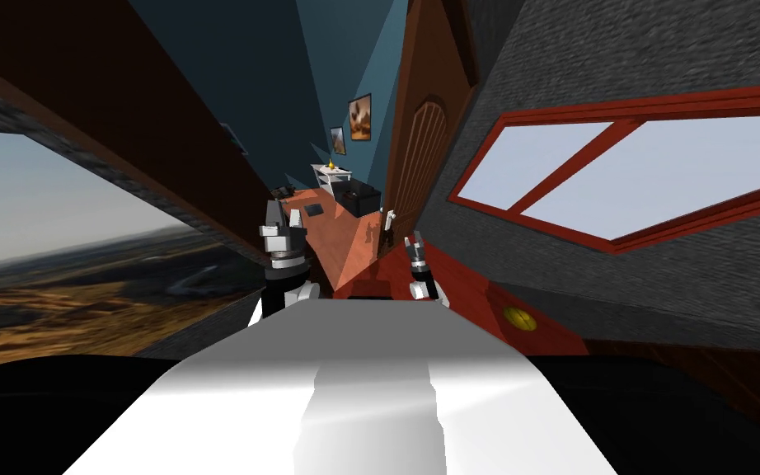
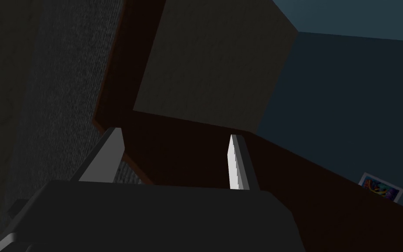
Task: Push the door open
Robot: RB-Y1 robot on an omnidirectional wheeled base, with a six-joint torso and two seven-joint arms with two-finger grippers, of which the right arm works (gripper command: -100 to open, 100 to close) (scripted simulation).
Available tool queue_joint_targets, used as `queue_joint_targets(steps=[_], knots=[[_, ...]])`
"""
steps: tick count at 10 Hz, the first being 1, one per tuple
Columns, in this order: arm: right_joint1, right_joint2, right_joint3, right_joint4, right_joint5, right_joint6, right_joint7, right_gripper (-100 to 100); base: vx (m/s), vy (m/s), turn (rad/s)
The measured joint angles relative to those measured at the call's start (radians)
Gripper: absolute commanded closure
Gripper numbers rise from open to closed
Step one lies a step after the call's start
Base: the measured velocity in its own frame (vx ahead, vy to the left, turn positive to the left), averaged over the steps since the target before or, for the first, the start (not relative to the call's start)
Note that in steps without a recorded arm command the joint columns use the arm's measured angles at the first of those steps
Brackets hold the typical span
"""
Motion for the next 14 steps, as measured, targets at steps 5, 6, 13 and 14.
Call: queue_joint_targets(steps=[5,6,13,14], knots=[[-0.051,-0.076,0.052,0.111,-0.015,-0.012,-0.058,-100,0.095,-0.075,0.099],[-0.063,-0.088,0.06,0.136,-0.018,-0.017,-0.067,-100,0.116,-0.103,0.159],[-0.147,-0.194,0.136,0.308,-0.04,-0.037,-0.15,-100,0.101,-0.088,0.116],[-0.158,-0.213,0.149,0.335,-0.043,-0.041,-0.164,-100,0.137,-0.138,0.095]])
